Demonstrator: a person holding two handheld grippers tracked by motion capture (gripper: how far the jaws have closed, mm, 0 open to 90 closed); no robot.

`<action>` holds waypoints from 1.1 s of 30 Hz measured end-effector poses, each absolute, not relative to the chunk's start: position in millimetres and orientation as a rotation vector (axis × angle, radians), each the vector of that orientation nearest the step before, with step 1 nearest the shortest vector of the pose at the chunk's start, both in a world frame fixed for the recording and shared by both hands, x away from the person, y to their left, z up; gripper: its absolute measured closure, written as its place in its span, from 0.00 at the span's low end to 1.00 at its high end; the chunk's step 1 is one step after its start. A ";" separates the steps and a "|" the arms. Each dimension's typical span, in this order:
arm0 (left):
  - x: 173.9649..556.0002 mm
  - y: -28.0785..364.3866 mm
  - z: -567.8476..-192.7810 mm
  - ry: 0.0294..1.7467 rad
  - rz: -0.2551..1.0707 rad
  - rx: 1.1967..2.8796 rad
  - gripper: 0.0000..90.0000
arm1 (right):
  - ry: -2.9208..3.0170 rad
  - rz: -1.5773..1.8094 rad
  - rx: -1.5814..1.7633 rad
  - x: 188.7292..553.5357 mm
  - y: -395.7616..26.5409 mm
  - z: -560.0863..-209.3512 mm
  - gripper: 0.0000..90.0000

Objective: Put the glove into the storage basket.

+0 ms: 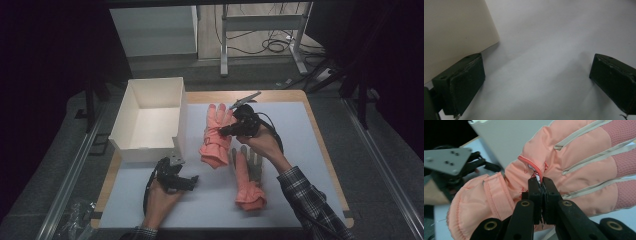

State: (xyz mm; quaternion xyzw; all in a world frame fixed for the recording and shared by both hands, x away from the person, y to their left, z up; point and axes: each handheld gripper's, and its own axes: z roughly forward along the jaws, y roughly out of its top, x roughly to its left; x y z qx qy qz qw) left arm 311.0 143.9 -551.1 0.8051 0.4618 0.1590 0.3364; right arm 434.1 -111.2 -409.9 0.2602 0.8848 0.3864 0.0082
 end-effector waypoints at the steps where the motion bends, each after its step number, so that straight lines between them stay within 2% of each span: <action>1: 311.1 144.0 -551.1 1.204 0.415 2.101 0.00 | 2.771 1.217 0.799 428.4 -115.6 -405.6 0.96; 10: 311.1 144.0 -551.1 1.204 0.416 2.101 0.00 | 2.794 1.208 0.740 401.8 -142.5 -393.4 0.96; 22: 311.0 143.9 -550.9 1.205 0.410 2.101 0.00 | 2.847 1.171 0.709 370.6 -191.9 -397.6 0.96; 27: 311.0 144.0 -550.9 1.204 0.412 2.103 0.00 | 2.884 1.129 0.684 357.1 -201.1 -404.0 0.96; 33: 311.2 144.0 -551.1 1.202 0.415 2.101 0.00 | 2.934 1.072 0.694 354.1 -204.3 -430.6 0.96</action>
